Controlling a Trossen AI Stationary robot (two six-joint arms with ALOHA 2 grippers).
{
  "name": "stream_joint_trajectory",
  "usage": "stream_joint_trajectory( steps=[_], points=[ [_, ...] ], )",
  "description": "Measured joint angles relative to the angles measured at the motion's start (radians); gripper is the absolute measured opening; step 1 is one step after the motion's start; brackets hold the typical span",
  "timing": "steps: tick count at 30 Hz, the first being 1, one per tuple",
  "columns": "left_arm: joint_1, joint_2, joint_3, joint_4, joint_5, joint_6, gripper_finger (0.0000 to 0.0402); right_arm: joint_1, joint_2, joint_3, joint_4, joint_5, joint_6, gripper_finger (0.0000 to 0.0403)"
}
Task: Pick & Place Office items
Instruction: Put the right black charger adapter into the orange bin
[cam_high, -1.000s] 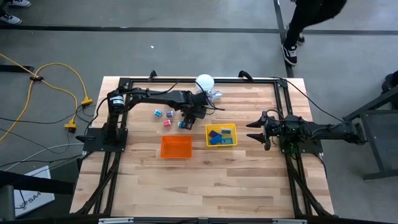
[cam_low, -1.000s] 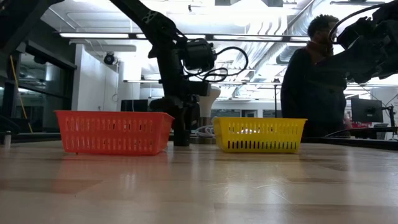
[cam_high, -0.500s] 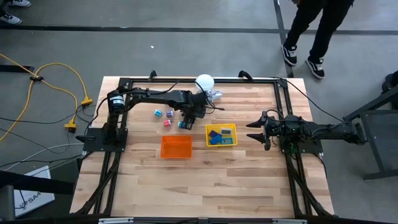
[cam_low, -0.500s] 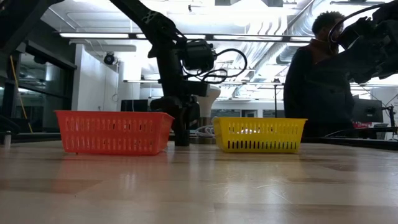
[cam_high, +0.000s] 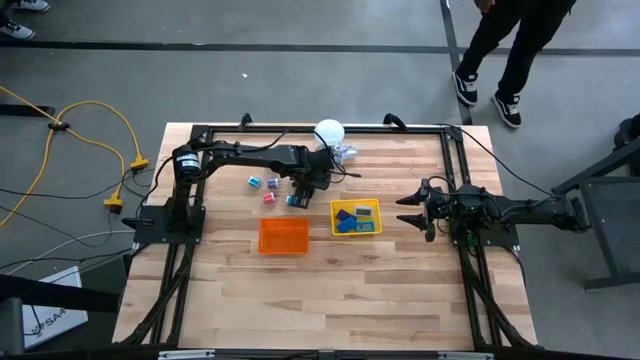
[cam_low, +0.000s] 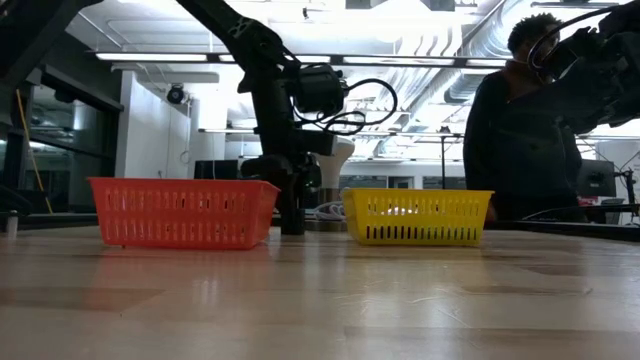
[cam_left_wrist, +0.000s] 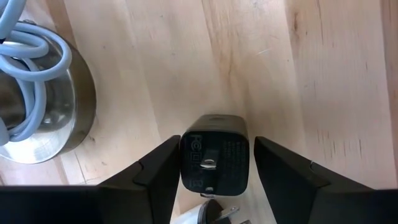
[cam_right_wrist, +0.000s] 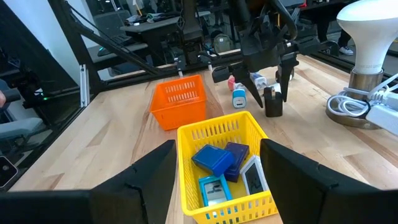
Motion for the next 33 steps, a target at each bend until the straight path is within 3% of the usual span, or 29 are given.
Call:
stream_joint_trajectory(
  steps=[9,33],
  points=[
    [0.0,-0.002,0.0,0.0,0.0,0.0,0.0164,0.0,0.0,0.0,0.0,0.0,0.0,0.022],
    [-0.006,-0.059,0.0,-0.01,-0.023,0.007,0.0161,0.0,0.0,0.0,0.0,0.0,0.0,0.022]
  ],
)
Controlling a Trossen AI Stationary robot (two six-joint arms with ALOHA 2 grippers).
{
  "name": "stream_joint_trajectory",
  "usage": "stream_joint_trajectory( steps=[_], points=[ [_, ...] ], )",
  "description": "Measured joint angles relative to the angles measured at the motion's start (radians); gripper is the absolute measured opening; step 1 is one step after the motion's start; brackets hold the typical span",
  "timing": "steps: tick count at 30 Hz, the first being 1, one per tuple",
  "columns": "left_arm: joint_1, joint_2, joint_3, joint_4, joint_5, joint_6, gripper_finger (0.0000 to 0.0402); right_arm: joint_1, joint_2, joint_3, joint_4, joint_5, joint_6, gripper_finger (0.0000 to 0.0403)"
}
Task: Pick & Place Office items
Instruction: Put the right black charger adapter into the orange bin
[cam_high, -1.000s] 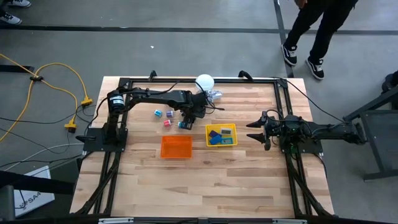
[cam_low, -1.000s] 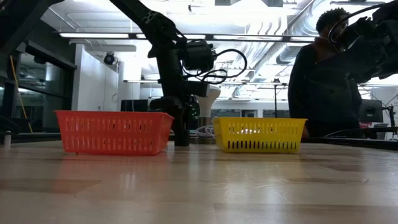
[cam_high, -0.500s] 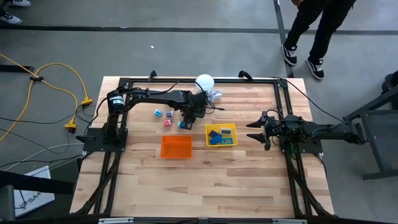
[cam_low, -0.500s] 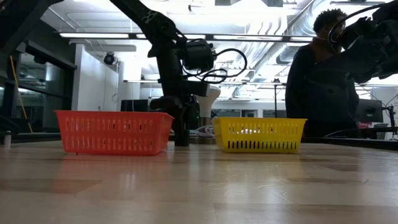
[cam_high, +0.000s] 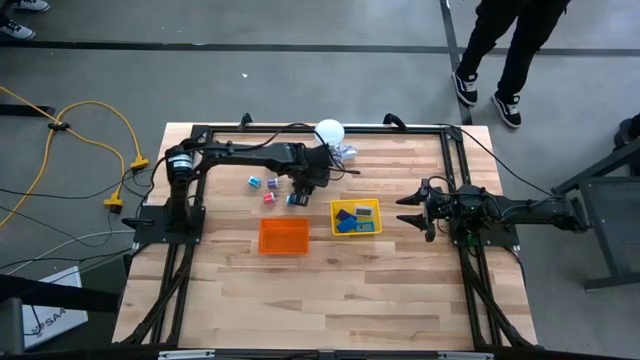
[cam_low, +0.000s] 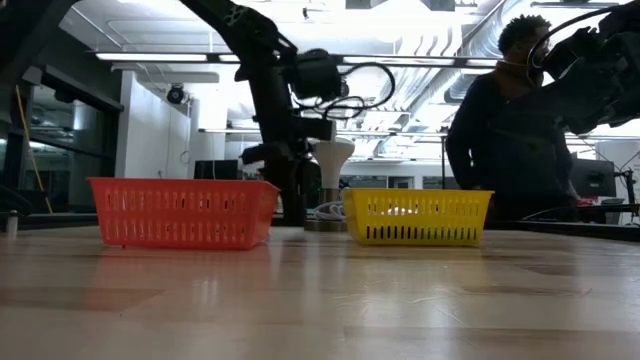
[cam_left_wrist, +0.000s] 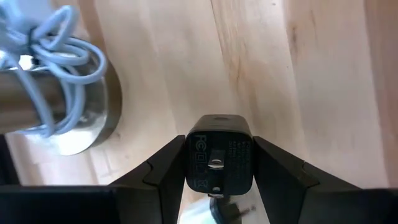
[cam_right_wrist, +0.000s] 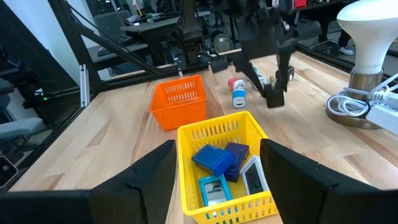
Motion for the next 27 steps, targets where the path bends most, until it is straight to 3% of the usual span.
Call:
stream_joint_trajectory(
  steps=[7,15,21,27],
  points=[
    [-0.055,-0.133,0.0,-0.1,-0.017,-0.083,0.0161,0.0,0.0,0.0,0.0,0.0,0.0,0.022],
    [-0.222,-0.276,0.0,-0.26,-0.17,-0.255,0.016,0.0,0.0,0.0,0.0,0.001,0.0,0.022],
    [-0.36,-0.277,-0.001,-0.336,-0.184,-0.465,0.016,0.0,0.0,0.0,0.0,0.0,0.0,0.022],
    [-0.478,-0.226,-0.006,-0.342,-0.198,-0.557,0.016,0.0,0.0,0.0,0.001,0.0,0.0,0.022]
  ],
)
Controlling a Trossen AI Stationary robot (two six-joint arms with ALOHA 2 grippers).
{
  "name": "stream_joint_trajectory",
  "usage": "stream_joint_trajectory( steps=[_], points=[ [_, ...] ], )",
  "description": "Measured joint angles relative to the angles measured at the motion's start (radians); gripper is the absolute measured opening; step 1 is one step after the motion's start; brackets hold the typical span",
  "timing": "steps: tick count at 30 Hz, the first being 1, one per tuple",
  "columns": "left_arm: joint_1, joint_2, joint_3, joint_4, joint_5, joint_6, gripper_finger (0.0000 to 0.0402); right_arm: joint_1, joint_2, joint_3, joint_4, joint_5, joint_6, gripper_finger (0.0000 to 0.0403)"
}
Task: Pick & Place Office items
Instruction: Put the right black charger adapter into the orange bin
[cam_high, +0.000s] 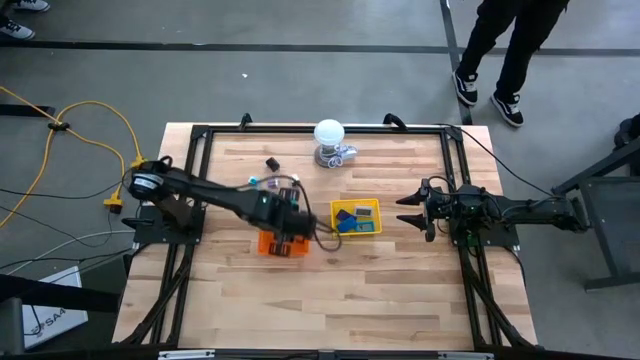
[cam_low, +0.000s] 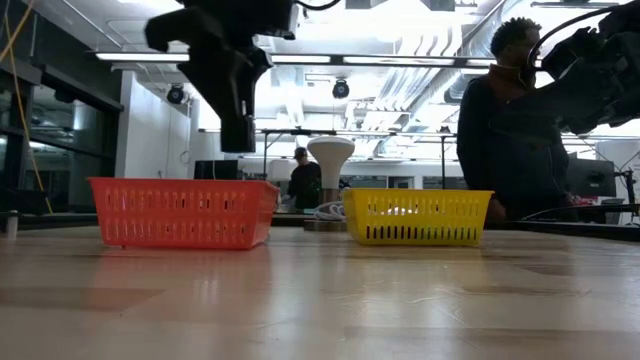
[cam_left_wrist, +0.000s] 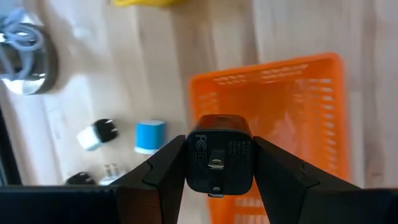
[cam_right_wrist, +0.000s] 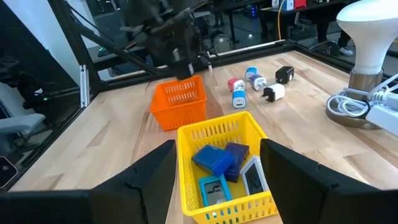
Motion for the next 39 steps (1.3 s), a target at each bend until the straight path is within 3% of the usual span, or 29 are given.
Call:
stream_joint_trajectory(
  steps=[11,24,39],
  points=[
    [-0.07,0.075,-0.034,0.067,0.01,-0.101,0.016,0.0,0.0,0.0,0.0,0.0,0.0,0.022],
    [0.004,0.071,-0.127,0.222,0.117,-0.01,0.016,0.0,0.0,0.0,0.0,0.0,0.0,0.022],
    [0.051,0.071,-0.132,0.222,0.131,0.007,0.0182,0.0,0.0,0.0,0.0,0.0,0.0,0.022]
  ],
)
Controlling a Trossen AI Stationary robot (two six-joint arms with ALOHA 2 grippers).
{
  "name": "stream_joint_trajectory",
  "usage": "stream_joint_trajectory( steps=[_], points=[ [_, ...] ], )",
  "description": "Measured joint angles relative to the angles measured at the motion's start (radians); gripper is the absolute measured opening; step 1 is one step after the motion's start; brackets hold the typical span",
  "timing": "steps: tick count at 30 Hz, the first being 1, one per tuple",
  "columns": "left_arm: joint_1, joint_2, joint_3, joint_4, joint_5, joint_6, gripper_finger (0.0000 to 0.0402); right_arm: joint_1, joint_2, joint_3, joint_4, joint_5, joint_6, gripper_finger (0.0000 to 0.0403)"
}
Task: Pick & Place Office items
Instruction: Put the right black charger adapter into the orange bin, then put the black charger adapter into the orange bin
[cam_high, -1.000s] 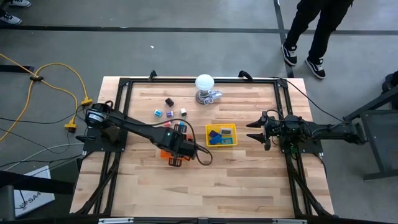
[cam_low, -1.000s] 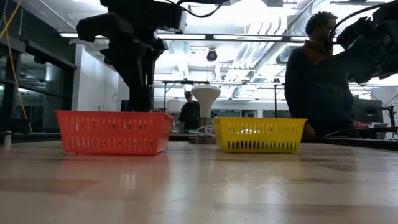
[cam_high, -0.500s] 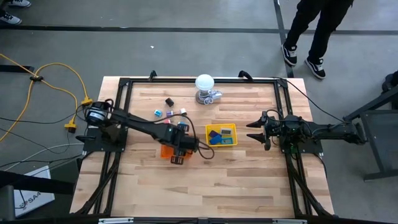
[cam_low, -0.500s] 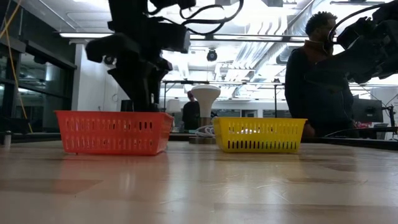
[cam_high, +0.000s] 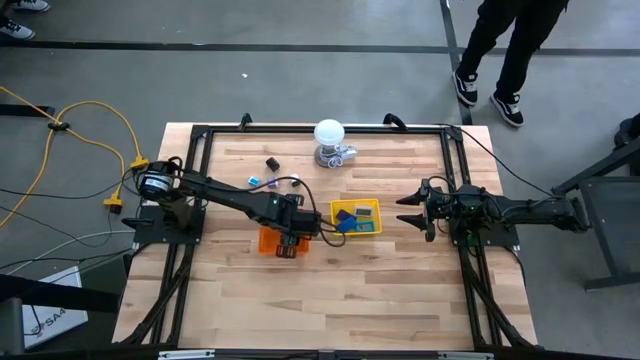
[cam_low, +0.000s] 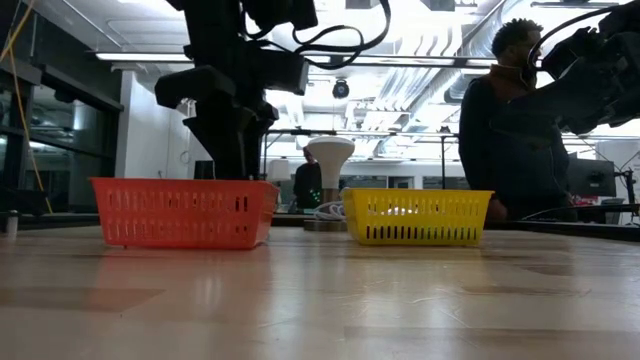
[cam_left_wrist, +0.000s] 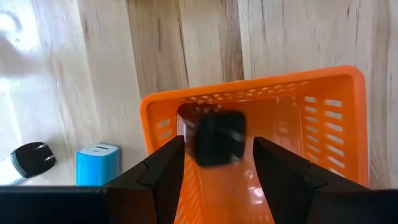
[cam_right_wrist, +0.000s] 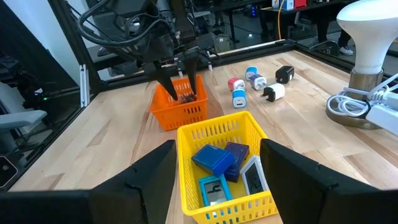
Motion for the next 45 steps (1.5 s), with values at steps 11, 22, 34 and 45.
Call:
stream_joint_trajectory(
  steps=[11,22,34,45],
  points=[
    [-0.006,-0.012,0.0,-0.008,0.002,0.0,0.0183,0.0,0.0,0.0,0.0,0.0,0.0,0.022],
    [0.094,-0.189,0.0,-0.105,-0.019,0.039,0.0184,0.0,0.0,0.0,0.0,0.0,0.0,0.022],
    [0.429,-0.169,0.002,-0.105,0.068,0.13,0.0184,0.0,0.0,0.0,0.0,0.0,0.0,0.022],
    [0.682,-0.108,0.0,-0.067,0.152,-0.007,0.0184,0.0,0.0,0.0,0.0,0.0,0.0,0.022]
  ],
)
